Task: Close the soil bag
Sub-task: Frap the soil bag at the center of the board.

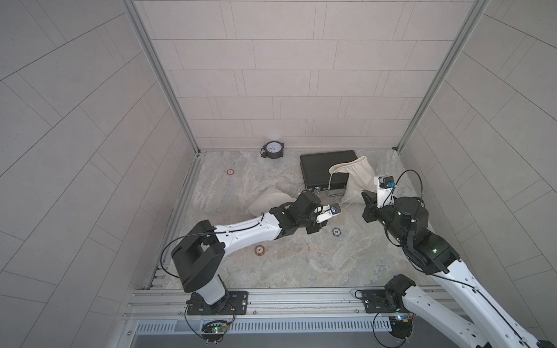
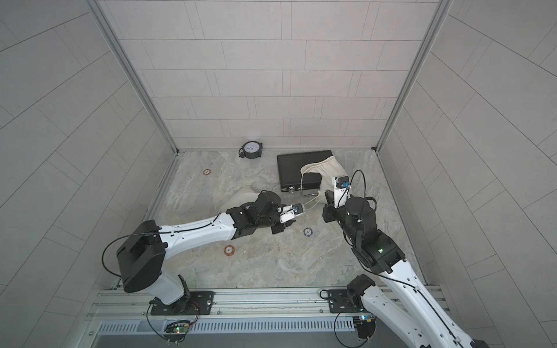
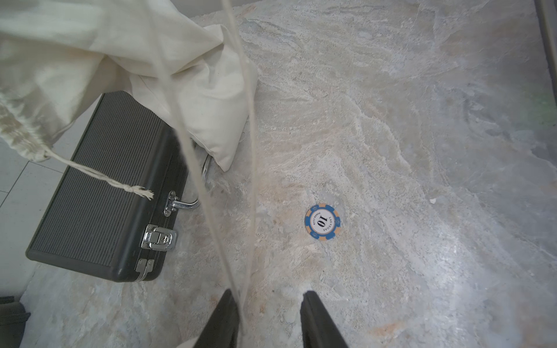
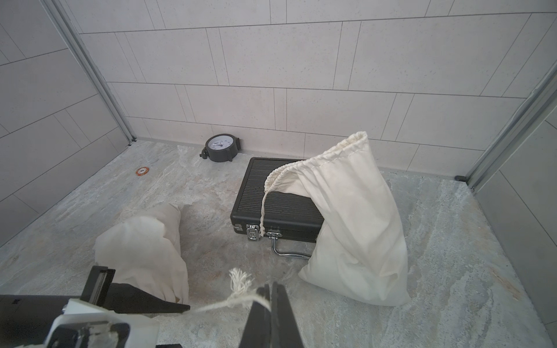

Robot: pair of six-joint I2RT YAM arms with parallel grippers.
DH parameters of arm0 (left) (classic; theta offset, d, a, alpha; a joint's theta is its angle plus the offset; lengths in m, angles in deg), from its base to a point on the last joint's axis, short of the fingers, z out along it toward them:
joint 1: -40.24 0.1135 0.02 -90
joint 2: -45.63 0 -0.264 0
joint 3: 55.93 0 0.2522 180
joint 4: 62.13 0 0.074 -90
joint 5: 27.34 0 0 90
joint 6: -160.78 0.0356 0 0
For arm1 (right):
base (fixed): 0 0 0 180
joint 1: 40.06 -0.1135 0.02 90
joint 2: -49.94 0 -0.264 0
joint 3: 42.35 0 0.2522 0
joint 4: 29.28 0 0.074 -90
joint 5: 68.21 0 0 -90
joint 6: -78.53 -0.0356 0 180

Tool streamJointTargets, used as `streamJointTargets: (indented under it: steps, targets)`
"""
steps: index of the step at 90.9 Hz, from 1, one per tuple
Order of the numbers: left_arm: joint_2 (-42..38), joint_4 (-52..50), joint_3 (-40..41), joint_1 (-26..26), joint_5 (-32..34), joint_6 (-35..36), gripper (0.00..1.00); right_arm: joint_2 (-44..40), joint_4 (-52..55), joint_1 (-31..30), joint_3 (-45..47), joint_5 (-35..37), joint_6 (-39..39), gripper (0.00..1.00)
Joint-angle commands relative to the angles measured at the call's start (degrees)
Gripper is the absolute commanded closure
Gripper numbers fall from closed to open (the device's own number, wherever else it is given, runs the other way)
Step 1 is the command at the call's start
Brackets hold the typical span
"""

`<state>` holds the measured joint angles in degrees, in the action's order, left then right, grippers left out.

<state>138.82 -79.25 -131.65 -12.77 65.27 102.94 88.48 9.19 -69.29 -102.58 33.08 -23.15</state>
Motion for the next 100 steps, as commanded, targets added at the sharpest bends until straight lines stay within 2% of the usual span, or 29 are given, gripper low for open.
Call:
streamJointTargets:
  steps: [1,26,47,55,65,87,100]
  targets:
    - [1.2,0.2,-1.8,1.0,0.8,0.5,0.64,-0.8,-0.3,0.2,-0.7,1.1,-0.6,1.00]
    - [3.0,2.2,-3.0,1.4,1.7,0.9,0.59,-0.7,0.1,0.2,-1.4,0.6,-0.5,1.00]
    - [3.9,0.8,-3.1,1.8,2.1,0.6,0.84,-0.8,0.5,0.3,-1.8,1.6,-0.4,1.00]
    - [3.3,0.0,-1.8,1.8,5.2,0.5,0.93,-0.7,1.3,0.8,-2.1,3.5,-0.2,1.00]
    - [1.1,-0.7,1.4,1.8,9.5,0.2,0.93,-0.6,2.3,1.7,-2.8,6.5,-0.3,1.00]
    - [-1.4,-4.0,10.0,1.7,26.0,-3.5,0.93,-1.3,3.8,4.9,-4.9,9.0,-0.7,1.00]
    - [-3.0,-4.8,13.2,1.8,30.7,-5.5,0.91,-1.4,4.6,6.7,-5.5,9.7,-1.7,1.00]
